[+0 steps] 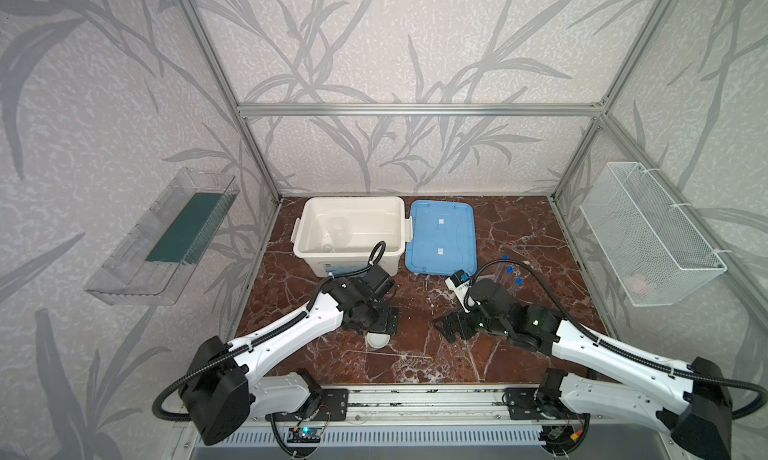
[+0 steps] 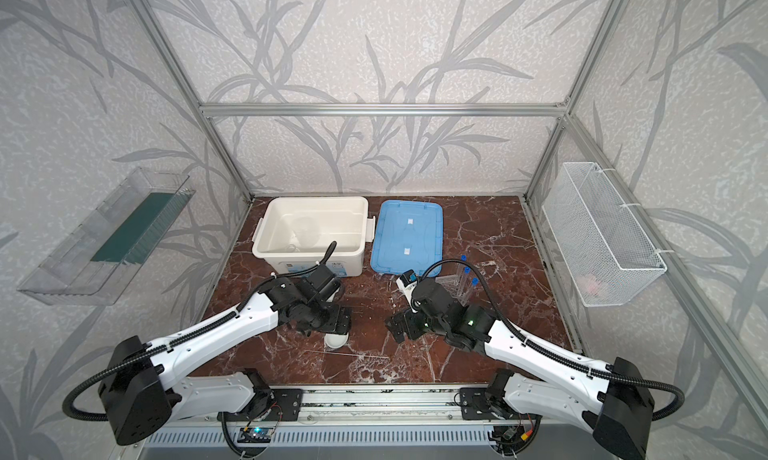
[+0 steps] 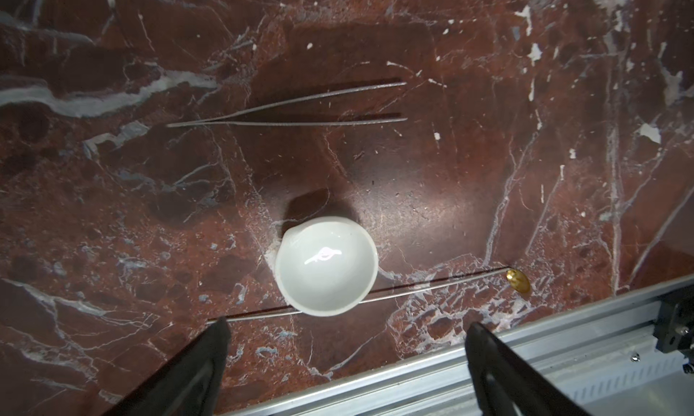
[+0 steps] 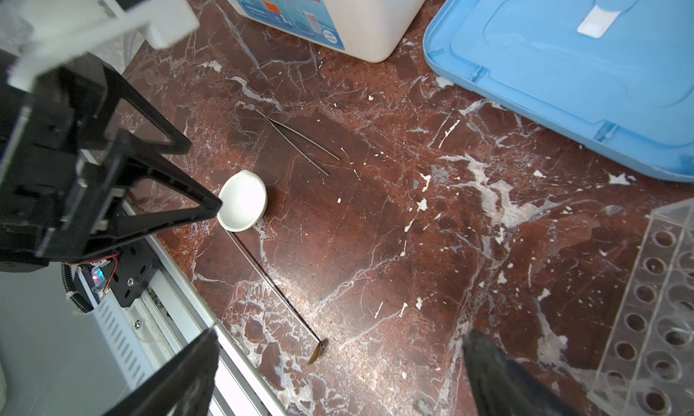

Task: Organize the chemistry lab equipment
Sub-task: 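Lower the left gripper to the small white dish and close on it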

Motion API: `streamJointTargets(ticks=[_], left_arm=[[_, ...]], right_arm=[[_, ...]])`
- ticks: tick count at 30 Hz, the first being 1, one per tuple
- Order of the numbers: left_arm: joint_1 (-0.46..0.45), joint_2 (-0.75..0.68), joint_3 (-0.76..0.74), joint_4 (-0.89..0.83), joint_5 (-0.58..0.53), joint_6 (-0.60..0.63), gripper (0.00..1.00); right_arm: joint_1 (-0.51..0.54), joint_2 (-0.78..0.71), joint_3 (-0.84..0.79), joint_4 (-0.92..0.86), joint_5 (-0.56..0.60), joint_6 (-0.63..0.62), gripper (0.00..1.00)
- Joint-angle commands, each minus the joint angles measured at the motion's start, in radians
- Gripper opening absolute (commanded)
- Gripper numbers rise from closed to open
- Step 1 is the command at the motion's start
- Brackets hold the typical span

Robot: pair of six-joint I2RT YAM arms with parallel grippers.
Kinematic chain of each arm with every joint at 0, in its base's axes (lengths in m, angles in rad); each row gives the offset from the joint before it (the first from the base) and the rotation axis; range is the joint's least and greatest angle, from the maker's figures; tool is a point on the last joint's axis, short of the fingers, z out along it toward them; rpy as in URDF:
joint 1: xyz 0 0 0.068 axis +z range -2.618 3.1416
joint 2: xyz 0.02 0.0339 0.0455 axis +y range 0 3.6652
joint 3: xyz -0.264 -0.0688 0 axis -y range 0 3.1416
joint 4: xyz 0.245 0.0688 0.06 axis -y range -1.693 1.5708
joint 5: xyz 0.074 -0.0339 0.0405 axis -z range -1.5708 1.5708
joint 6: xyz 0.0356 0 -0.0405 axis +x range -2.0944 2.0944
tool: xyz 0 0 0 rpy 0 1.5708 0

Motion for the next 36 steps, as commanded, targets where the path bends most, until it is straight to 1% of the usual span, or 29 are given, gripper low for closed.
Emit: streamJointTargets(ticks=[1, 4, 12, 14, 18, 21, 24, 28, 36], left_arm=[[-0.011, 0.028, -0.052, 0.107, -0.015, -0.074, 0.99], [-0.029, 0.053, -0.068, 0.115, -0.052, -0.085, 0.99], [-0.057, 0.116, -0.112, 0.162, -0.092, -0.107, 0.99], [-0.070, 0.133, -0.110, 0.155, -0.109, -0.111, 0.99], [-0.096, 0.156, -0.086, 0.100, -0.181, -0.110, 0.97], [-0.113, 0.162, -0.069, 0.067, -0.217, -0.105, 0.94], [-0.117, 0.160, -0.078, 0.074, -0.222, -0.108, 0.92], [-0.120, 0.152, -0.103, 0.111, -0.198, -0.118, 0.88], [-0.131, 0.177, -0.108, 0.109, -0.219, -0.108, 0.85]], right_arm=[[0.000, 0.016, 0.013, 0.005, 0.003, 0.006, 1.00], [0.000, 0.023, 0.014, 0.002, 0.003, 0.008, 0.99], [0.000, 0.037, 0.018, -0.005, 0.007, 0.005, 1.00], [-0.001, 0.035, 0.020, -0.014, 0.010, 0.001, 1.00], [0.000, 0.019, 0.018, -0.023, 0.020, -0.002, 1.00], [0.000, 0.006, 0.012, -0.035, 0.034, -0.002, 1.00], [0.000, 0.000, 0.012, -0.050, 0.054, -0.002, 1.00], [-0.001, -0.010, 0.021, -0.066, 0.073, 0.004, 1.00], [0.000, -0.042, 0.010, -0.072, 0.102, 0.023, 1.00]])
